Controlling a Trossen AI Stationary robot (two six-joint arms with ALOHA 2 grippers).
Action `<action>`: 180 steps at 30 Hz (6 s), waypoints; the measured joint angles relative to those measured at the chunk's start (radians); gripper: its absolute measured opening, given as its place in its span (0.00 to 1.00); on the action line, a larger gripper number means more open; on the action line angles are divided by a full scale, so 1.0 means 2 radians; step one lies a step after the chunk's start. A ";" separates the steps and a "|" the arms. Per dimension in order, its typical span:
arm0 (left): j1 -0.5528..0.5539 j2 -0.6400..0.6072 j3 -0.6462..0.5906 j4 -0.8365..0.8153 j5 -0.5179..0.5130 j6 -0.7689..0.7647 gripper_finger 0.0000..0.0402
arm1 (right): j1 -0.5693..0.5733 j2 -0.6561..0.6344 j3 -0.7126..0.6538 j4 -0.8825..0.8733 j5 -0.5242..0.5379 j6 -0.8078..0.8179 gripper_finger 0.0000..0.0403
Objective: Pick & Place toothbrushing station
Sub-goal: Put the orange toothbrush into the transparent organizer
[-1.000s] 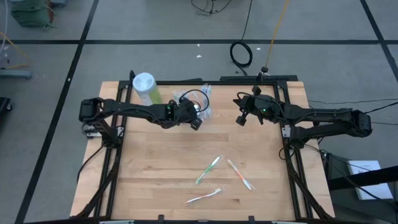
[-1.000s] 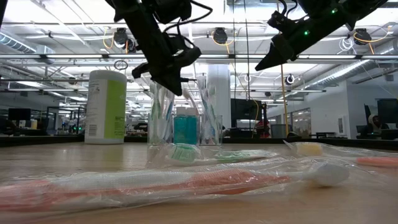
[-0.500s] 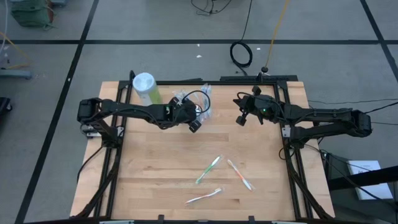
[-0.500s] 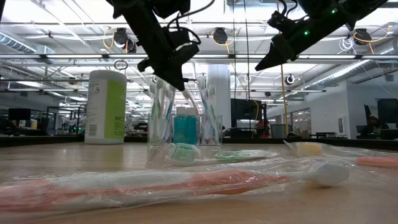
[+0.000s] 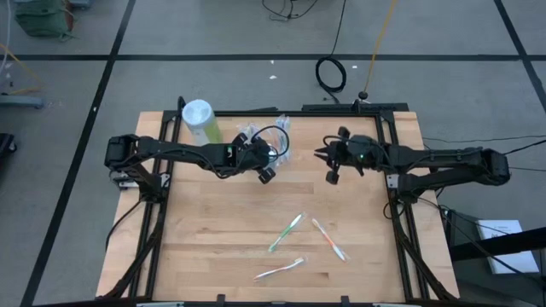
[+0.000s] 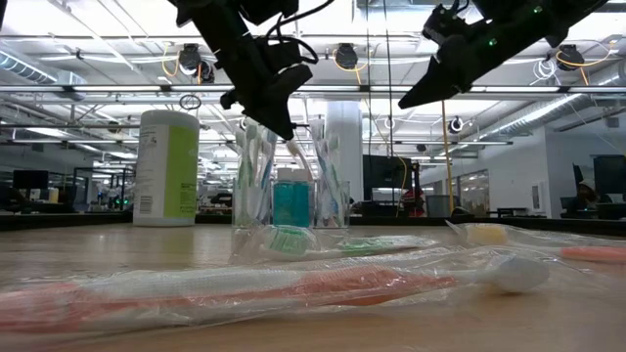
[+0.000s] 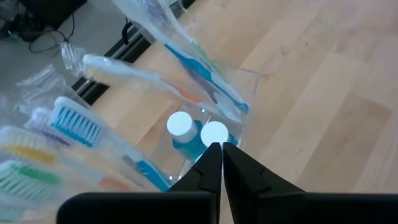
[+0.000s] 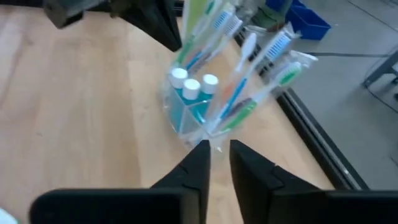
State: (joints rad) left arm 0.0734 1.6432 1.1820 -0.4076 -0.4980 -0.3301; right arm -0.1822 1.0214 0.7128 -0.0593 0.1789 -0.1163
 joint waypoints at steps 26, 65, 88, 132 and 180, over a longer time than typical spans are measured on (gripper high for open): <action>0.032 0.000 0.000 0.052 -0.014 0.139 0.05 | 0.220 0.196 0.141 -0.245 -0.028 0.437 0.23; 0.018 0.001 0.000 0.056 0.070 0.135 0.06 | 0.300 0.336 0.131 -0.191 -0.061 0.449 0.09; -0.035 -0.069 0.000 -0.091 -0.061 0.069 0.02 | 0.241 0.220 0.129 -0.187 0.087 0.260 0.00; -0.036 -0.138 -0.004 -0.107 -0.122 0.054 0.06 | -0.021 0.285 0.032 0.404 0.105 0.044 0.00; -0.085 -0.125 -0.005 -0.109 0.074 -0.062 0.06 | 0.004 0.216 0.032 0.190 0.054 -0.004 0.35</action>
State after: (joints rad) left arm -0.0967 1.3940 1.1728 -0.6256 -0.3494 -0.4541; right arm -0.1745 1.4525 0.7763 0.3210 0.2863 -0.1249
